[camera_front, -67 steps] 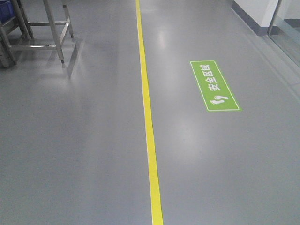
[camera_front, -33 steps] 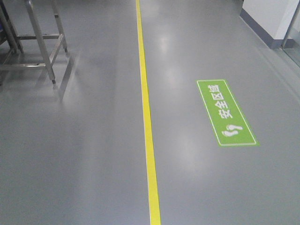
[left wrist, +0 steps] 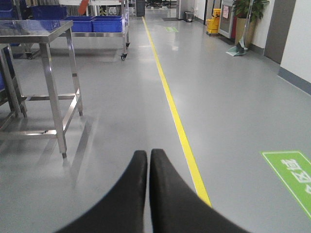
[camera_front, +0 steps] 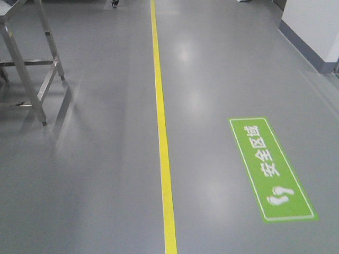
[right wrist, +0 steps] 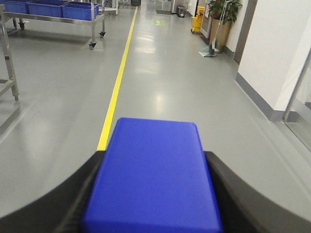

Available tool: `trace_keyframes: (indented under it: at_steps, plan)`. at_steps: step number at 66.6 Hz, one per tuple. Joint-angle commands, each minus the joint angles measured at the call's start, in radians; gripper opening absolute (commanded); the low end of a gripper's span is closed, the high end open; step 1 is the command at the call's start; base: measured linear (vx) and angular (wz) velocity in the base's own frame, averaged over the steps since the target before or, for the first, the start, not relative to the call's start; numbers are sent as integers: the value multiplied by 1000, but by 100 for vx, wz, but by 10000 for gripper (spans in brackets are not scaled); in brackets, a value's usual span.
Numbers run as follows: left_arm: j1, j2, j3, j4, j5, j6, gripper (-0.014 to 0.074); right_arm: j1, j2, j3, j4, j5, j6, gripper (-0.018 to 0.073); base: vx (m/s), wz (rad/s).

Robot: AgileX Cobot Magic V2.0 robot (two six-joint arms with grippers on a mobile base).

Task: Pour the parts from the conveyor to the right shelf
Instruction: 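Drive the base down the aisle holding the block in the right gripper, then drive the base between the bin shelves toward the roller shelf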

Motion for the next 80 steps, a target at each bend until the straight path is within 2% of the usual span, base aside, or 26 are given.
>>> trace_keyframes:
  at_steps: [1,80]
  plan:
    - [-8,-11,-19,-8,-79,-8,-6,-4,22,-24,1,-78,-3,-5,79,3]
    - [-8,-11,-19,-8,-79,-8,-6,-4,22,-24,1,-78,-3,-5,81,7]
